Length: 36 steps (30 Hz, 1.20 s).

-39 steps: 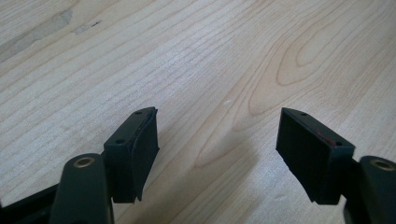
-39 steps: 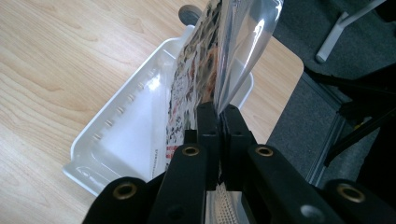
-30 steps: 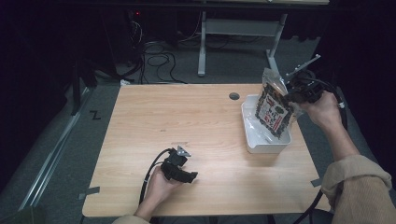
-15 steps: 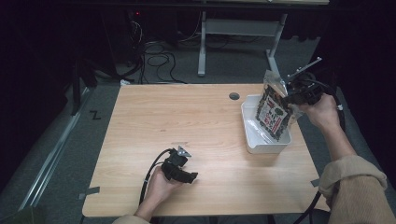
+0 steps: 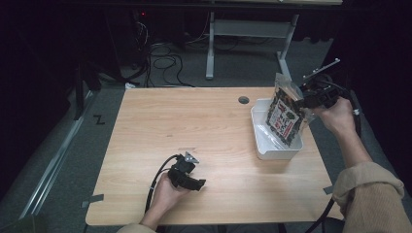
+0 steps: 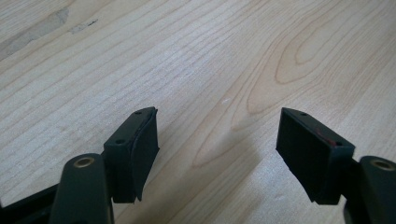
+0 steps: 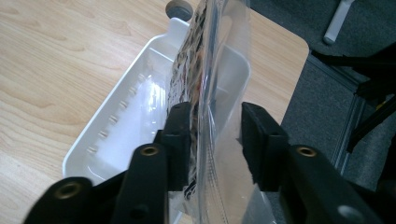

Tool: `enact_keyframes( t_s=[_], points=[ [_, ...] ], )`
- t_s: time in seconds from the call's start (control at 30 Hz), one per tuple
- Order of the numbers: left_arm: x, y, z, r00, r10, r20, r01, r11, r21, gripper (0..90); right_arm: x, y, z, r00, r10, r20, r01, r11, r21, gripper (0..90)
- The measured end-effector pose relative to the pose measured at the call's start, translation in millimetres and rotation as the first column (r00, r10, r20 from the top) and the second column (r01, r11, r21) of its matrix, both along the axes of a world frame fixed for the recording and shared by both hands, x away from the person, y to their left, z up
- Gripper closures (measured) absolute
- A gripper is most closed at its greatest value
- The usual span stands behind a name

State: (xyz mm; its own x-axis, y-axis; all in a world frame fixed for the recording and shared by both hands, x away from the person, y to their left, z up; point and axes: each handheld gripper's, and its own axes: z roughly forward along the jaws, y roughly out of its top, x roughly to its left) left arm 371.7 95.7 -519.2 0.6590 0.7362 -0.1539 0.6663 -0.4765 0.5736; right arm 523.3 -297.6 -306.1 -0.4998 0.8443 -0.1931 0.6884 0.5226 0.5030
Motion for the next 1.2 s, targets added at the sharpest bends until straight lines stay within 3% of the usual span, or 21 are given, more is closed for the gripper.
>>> enact_keyframes(
  t_s=[0.43, 0.83, 1.2],
  points=[
    [0.1, 0.0, -0.2, 1.0, 0.001, 0.0, -0.001, 1.0, 0.001, 29.8, -0.5, -0.2, 2.5, 0.9982, -0.032, 0.051, 0.033, 0.999, -0.032, 45.8],
    [0.0, -0.2, -0.3, 1.0, 0.0, -0.001, 0.0, 1.0, 0.002, 29.8, -2.0, -2.2, 3.6, 0.9968, -0.04, 0.069, 0.044, 0.998, -0.047, 42.1],
    [0.0, 0.0, -0.1, 1.0, 0.002, 0.0, -0.002, 1.0, 0.003, 29.8, -5.5, -5.3, 8.6, 0.994, -0.051, 0.097, 0.054, 0.998, -0.022, 42.1]
  ],
)
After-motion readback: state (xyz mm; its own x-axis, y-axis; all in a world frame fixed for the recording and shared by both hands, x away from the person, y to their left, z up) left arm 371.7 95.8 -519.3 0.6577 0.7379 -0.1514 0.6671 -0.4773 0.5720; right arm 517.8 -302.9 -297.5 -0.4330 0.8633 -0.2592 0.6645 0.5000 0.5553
